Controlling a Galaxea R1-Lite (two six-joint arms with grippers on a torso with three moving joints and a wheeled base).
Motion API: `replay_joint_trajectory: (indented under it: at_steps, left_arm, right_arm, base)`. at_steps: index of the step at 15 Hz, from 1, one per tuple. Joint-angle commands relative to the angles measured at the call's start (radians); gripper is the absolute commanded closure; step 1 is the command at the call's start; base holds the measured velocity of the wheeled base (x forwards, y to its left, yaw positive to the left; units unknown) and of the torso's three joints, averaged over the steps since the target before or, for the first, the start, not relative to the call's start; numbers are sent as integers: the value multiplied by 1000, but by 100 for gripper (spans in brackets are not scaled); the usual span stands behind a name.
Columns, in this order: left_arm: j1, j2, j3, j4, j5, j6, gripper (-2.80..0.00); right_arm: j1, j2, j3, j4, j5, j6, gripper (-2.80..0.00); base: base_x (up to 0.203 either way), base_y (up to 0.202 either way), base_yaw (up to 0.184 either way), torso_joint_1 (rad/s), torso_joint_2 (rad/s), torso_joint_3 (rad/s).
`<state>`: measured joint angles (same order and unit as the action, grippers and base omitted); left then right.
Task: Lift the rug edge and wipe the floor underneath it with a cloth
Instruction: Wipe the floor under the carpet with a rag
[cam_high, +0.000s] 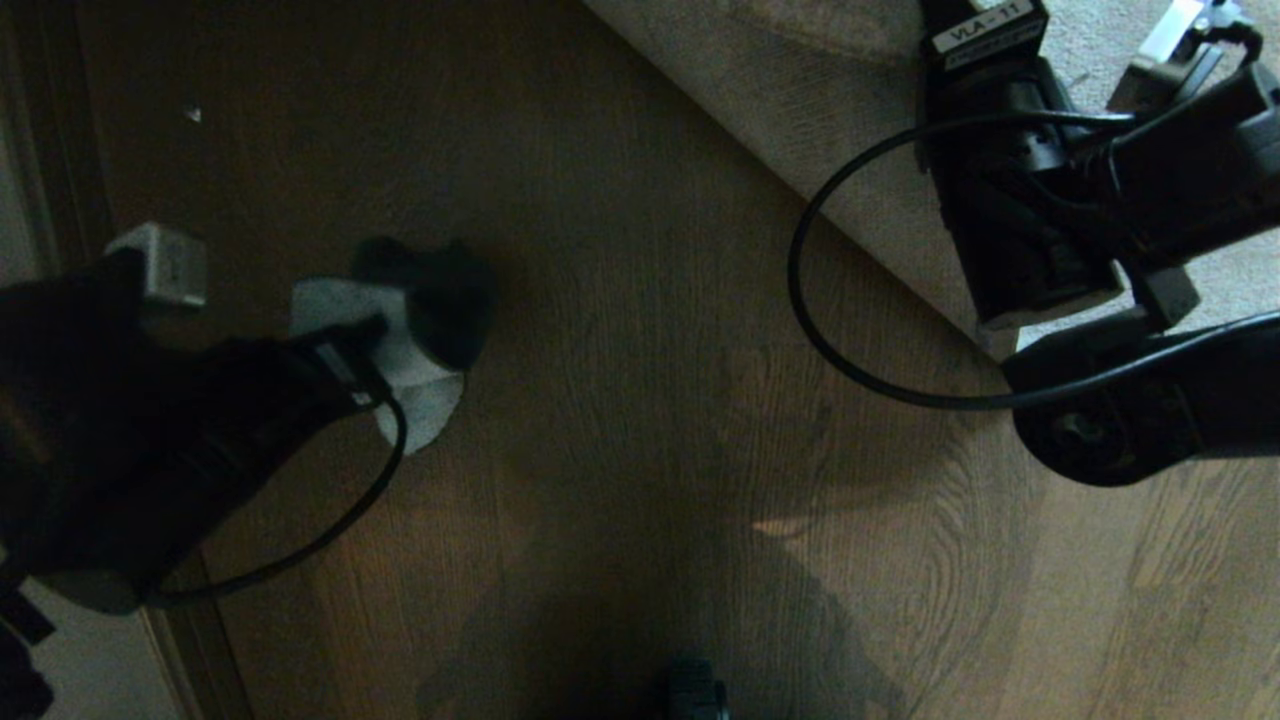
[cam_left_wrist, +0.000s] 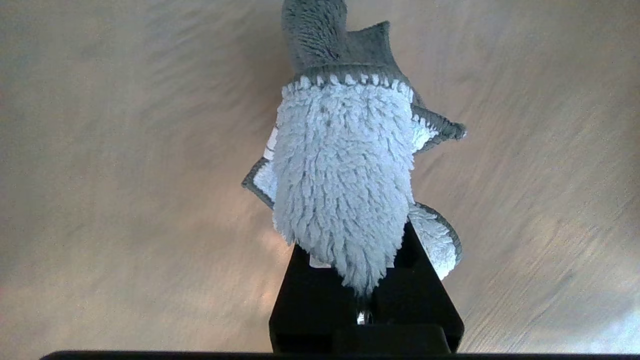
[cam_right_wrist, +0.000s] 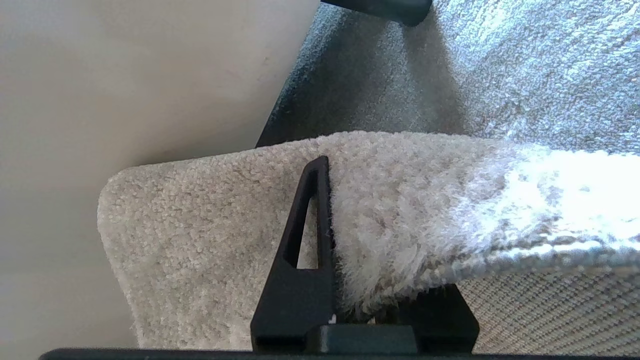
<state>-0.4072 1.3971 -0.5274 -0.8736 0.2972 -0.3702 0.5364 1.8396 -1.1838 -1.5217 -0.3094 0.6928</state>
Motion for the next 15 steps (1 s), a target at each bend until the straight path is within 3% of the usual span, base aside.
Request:
replay_joint_trajectory:
  at_steps: [1, 5, 11, 15]
  left_arm:
    - [37, -86, 76, -4, 1, -2, 0]
    - [52, -166, 192, -1, 1, 0, 0]
    - [113, -348, 484, 3, -33, 22, 0]
    - [186, -431, 526, 121, -32, 68, 0]
  right_arm:
    - [1, 0, 0, -48, -2, 4, 0]
    - [1, 3, 0, -48, -2, 5, 0]
    - [1, 9, 0, -48, 1, 11, 0]
    - [1, 23, -2, -48, 1, 11, 0]
  base:
    - [0, 0, 0, 0, 0, 0]
    - [0, 0, 0, 0, 0, 0]
    - [0, 0, 0, 0, 0, 0]
    - [0, 0, 0, 0, 0, 0]
